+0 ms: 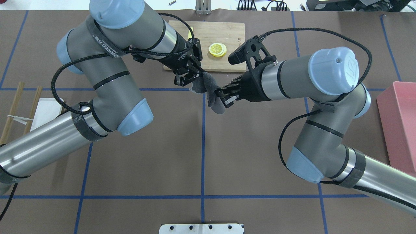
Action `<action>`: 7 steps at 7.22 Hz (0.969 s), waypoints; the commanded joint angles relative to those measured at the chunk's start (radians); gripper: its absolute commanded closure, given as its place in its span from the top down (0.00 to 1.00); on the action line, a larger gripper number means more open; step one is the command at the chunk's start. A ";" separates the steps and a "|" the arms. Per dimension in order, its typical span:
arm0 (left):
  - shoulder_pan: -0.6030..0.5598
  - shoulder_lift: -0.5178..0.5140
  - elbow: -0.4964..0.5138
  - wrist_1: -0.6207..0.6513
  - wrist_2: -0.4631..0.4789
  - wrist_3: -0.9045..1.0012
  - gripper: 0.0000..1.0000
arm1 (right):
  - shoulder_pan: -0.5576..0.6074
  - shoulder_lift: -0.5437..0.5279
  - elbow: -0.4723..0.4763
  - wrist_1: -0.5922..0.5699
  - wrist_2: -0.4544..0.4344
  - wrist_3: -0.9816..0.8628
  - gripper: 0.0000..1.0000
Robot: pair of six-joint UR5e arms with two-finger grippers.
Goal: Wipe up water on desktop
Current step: 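Open the left gripper and withdraw it while the right gripper carries the cloth away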
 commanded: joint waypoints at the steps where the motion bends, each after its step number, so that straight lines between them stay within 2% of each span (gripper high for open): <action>1: 0.001 0.003 -0.001 -0.002 0.000 0.016 0.00 | 0.001 0.000 0.001 0.001 0.000 0.024 0.00; 2: 0.001 0.006 -0.003 -0.003 0.000 0.097 0.75 | 0.001 0.000 0.003 0.001 0.000 0.033 0.00; 3: -0.002 0.034 -0.026 -0.002 0.002 0.157 0.98 | 0.001 0.000 0.004 0.001 0.000 0.042 0.00; 4: -0.010 0.077 -0.069 0.000 0.002 0.167 0.98 | 0.004 0.000 0.006 0.001 0.000 0.083 0.00; 5: -0.077 0.082 -0.083 0.002 -0.003 0.244 0.98 | 0.014 -0.006 0.015 0.001 0.001 0.102 0.00; 6: -0.121 0.135 -0.124 0.003 -0.009 0.385 0.98 | 0.032 -0.037 0.026 -0.003 0.006 0.102 0.00; 7: -0.154 0.203 -0.167 0.005 0.002 0.524 0.98 | 0.053 -0.117 0.064 -0.019 0.011 0.102 0.00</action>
